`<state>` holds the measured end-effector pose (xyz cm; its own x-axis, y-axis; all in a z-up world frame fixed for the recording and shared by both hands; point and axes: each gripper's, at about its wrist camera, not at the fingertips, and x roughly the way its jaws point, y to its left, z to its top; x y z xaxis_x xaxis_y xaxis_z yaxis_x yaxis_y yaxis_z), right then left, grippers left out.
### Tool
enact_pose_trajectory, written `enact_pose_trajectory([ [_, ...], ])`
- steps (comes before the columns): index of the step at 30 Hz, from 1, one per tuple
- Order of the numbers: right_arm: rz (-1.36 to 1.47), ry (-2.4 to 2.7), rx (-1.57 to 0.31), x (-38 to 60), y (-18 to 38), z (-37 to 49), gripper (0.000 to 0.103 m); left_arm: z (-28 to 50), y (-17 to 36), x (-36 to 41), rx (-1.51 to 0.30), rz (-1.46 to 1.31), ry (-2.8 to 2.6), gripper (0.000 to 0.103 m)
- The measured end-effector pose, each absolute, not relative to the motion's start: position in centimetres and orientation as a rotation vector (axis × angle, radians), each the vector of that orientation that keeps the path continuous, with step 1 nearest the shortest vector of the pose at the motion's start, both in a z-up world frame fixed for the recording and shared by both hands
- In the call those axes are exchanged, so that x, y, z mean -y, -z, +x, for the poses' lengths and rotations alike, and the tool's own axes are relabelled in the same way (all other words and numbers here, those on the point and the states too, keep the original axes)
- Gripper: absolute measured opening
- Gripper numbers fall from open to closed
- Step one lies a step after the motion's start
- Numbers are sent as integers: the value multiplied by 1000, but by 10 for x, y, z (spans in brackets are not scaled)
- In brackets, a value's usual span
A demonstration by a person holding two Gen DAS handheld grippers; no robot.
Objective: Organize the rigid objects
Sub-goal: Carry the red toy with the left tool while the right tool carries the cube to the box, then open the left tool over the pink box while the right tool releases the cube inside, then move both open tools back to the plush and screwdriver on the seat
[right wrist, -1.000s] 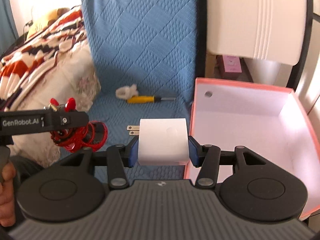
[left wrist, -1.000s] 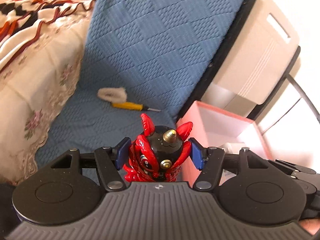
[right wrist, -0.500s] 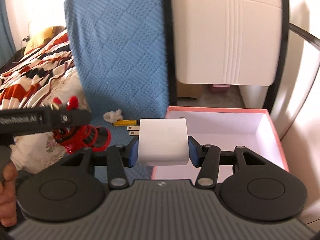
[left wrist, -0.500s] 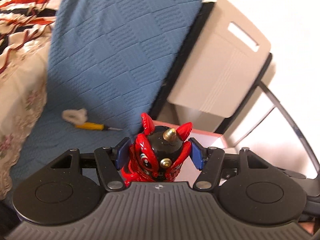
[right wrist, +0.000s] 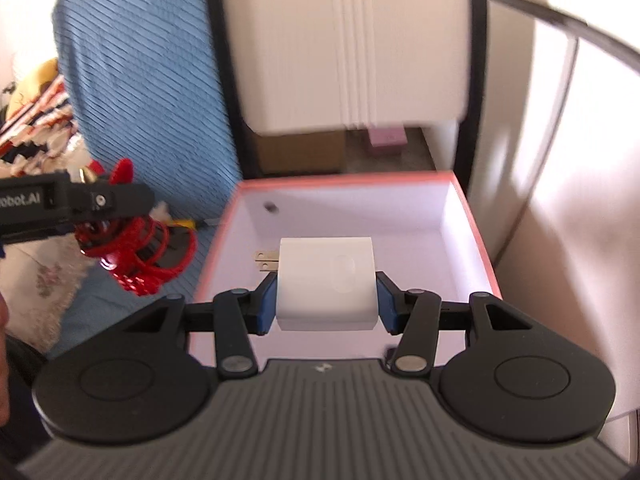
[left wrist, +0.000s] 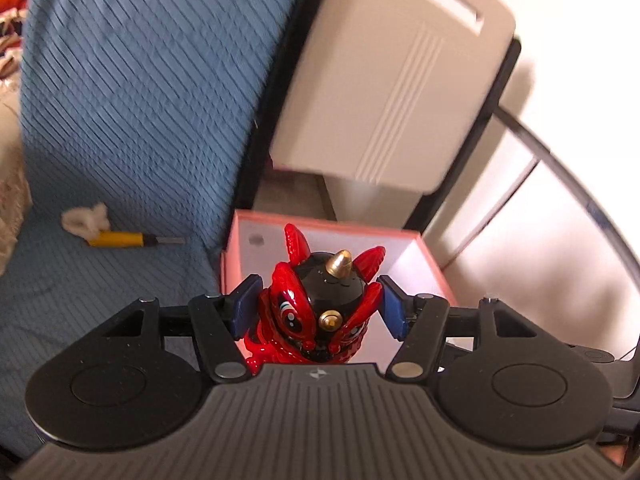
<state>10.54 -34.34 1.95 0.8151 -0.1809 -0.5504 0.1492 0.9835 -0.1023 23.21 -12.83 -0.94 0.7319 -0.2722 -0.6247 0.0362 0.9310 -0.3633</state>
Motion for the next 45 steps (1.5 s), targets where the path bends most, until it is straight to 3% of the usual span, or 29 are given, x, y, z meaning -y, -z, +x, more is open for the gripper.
enact_pose_trajectory([
  [10,-8,275,-745,395,51,110,53,246,88,161,-905,-303,179,68],
  [19,35,323,-750,411,58,98,51,249,91,172,-927,-297,199,67],
  [39,-23,218,-474,326,-43,58,51,178,-45,106,-573,-218,188,68],
  [45,-14,149,-451,292,-49,54,51,147,-59,76,-518,-220,173,68],
])
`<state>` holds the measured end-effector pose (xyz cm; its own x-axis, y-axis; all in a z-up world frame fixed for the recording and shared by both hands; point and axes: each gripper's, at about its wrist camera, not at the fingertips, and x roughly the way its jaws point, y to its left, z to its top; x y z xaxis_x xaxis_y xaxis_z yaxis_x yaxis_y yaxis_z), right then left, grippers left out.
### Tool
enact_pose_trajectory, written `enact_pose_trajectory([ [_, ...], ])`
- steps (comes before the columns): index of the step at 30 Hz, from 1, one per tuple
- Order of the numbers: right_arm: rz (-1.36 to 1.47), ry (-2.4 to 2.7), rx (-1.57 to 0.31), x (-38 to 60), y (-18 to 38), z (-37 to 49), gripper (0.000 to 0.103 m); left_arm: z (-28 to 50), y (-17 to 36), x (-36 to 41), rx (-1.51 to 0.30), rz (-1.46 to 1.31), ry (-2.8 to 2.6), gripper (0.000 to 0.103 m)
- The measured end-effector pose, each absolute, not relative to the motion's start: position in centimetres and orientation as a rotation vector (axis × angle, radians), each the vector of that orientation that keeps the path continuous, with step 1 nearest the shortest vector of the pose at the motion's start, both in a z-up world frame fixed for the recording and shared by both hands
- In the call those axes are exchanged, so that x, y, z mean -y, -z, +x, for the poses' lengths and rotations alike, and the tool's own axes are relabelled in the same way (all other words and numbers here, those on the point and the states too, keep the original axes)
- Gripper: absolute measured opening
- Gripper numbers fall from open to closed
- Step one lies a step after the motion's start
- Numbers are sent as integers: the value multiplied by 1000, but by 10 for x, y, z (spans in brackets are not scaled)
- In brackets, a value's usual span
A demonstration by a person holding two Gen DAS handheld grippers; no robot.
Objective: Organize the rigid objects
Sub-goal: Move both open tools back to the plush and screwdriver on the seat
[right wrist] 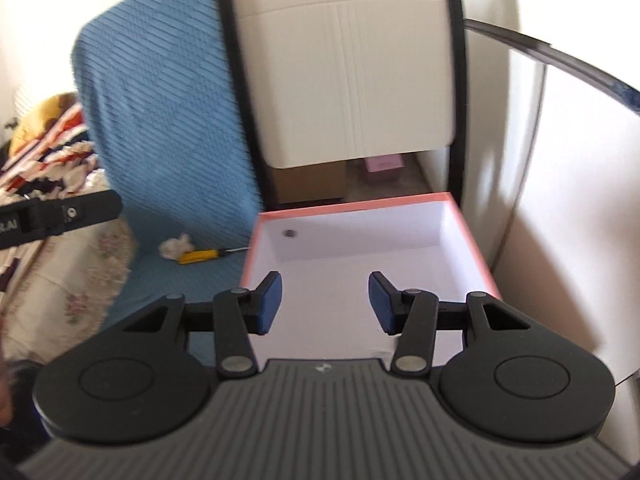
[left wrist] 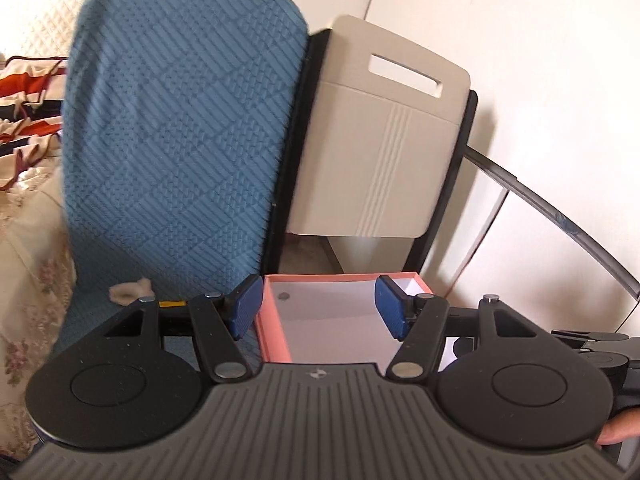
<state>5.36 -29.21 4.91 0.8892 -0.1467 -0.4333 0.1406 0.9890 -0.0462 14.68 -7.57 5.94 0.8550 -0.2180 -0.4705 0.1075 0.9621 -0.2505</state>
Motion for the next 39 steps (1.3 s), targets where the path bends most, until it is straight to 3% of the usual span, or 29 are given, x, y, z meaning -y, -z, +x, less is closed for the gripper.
enact_pose_trajectory([
  [24,-182,-12,-498,167,39,83,51,102,8,-33,-503,-259,28,68],
  [39,-233,-26,-526,135,83,100,51,89,49,-61,-519,-280,6,68],
])
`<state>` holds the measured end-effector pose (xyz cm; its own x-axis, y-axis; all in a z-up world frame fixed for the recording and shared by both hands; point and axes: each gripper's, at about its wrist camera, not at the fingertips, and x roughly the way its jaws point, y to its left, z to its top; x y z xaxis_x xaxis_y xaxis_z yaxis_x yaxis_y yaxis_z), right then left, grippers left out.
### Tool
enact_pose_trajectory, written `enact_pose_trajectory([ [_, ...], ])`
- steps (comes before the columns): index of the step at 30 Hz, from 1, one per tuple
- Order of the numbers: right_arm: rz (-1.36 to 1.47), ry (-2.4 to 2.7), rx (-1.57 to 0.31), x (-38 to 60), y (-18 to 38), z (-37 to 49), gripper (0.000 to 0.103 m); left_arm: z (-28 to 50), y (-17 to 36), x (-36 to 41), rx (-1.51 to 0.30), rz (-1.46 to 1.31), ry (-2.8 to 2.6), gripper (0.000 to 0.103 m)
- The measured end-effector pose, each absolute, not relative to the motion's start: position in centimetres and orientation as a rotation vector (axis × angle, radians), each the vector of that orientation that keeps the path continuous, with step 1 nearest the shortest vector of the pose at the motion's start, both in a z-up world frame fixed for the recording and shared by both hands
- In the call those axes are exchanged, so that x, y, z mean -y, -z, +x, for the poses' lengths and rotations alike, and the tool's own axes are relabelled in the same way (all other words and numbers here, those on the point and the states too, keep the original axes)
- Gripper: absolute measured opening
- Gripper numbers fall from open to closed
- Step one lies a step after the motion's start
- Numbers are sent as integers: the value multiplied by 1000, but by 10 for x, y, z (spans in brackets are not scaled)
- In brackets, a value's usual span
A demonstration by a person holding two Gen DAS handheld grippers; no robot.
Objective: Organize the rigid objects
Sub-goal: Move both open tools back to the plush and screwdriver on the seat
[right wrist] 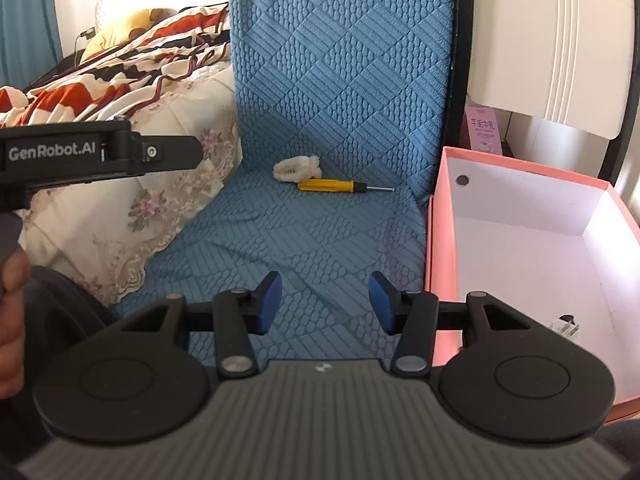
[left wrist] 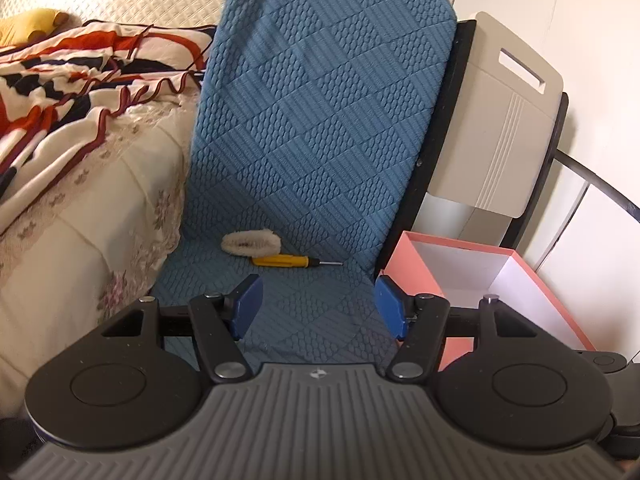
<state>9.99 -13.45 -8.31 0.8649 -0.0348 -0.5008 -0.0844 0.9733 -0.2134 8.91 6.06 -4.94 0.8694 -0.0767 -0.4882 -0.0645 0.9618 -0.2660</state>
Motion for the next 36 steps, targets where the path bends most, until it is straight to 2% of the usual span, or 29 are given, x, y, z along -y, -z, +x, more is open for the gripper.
enact_pose_trajectory([
  [15,-205,-16,-548,143,106,121,51,115,78,-73,-578,-288,-1,68],
  [29,-217,-76,-545,150,104,183,51,183,91,-99,-634,-298,14,68],
  [36,-250,-101,-544,149,103,226,51,232,113,-119,-729,-325,-9,68],
])
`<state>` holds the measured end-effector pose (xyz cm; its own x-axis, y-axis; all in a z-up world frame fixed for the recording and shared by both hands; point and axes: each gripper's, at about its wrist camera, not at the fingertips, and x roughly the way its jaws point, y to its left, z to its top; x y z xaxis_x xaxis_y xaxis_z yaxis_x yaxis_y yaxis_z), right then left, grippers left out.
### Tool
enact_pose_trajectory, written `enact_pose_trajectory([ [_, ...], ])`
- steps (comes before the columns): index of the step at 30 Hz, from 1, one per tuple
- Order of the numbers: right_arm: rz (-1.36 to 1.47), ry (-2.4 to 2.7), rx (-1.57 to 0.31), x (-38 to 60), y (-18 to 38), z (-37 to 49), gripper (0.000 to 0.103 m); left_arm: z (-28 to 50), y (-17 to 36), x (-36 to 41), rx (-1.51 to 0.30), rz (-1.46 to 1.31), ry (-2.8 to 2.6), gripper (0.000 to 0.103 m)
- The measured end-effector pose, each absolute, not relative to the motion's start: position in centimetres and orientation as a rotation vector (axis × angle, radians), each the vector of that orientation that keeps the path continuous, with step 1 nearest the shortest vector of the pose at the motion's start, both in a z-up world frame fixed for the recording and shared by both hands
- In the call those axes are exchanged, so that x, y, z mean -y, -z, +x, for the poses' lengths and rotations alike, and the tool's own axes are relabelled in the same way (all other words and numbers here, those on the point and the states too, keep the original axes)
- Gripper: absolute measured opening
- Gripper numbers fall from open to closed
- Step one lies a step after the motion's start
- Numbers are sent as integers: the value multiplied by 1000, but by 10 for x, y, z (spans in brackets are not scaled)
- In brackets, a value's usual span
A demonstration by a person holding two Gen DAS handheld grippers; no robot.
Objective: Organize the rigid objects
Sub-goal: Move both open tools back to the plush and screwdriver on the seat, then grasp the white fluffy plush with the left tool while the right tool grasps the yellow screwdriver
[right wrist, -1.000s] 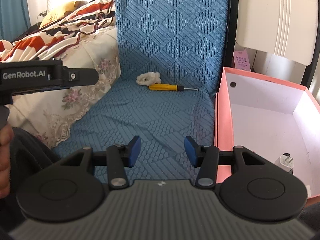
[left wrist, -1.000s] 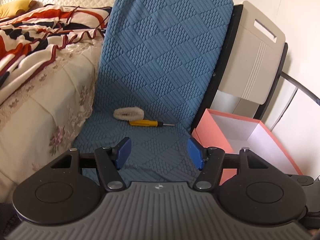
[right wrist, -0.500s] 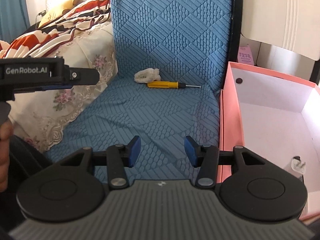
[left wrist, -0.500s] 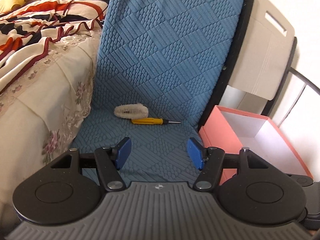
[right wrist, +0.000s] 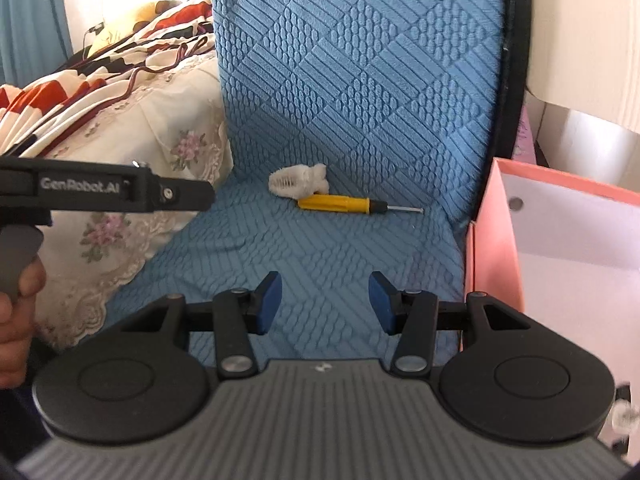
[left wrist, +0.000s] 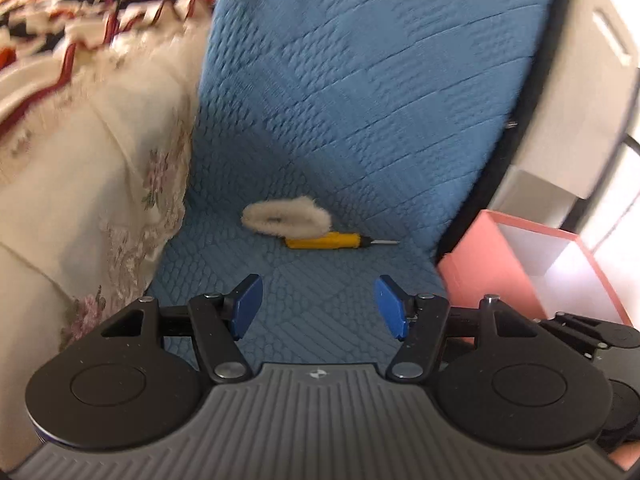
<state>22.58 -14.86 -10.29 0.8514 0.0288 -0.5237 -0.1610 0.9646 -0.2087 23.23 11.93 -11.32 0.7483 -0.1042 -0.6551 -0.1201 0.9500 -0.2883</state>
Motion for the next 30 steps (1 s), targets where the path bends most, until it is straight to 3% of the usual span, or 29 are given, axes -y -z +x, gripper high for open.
enact_pose_trajectory([
  [20,-385,-170,-636,151,135,346,51,357,163,-159,-895,-325,-68,68],
  [30,-444,-174,-631,148,136,388,52,383,176,-196,-906,-459,-110,68],
])
